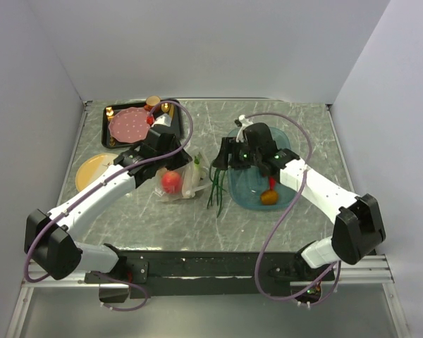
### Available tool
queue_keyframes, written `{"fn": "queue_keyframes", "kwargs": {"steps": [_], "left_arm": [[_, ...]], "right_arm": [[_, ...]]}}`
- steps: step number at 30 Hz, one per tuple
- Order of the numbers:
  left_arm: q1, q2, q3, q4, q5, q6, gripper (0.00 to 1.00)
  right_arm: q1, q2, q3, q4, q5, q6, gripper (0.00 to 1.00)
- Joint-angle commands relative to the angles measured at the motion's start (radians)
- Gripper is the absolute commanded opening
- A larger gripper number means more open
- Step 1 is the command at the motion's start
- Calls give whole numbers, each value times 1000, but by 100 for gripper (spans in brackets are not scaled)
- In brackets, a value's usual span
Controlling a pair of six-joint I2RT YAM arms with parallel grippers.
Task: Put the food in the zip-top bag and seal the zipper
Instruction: Pick up the fake vegetable from the bin.
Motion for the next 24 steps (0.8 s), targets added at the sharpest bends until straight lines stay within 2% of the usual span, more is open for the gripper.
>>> {"fn": "queue_keyframes", "kwargs": {"steps": [1, 6, 9, 17, 24], "left_arm": [[3, -9, 24, 21, -1, 32, 1], [5, -12, 27, 18, -9, 33, 1], [6, -9, 33, 16, -9, 35, 1], [5, -12, 29, 18, -11, 30, 1], [5, -8, 30, 18, -9, 24, 1]], "right_arm": [[31, 3, -20, 46, -6, 198, 79], [68, 9, -66, 105, 37, 252, 78], [96, 29, -39, 41, 155, 264, 78], [105, 35, -95, 53, 254, 341, 78], [105, 98, -86, 99, 241, 341, 78]]}}
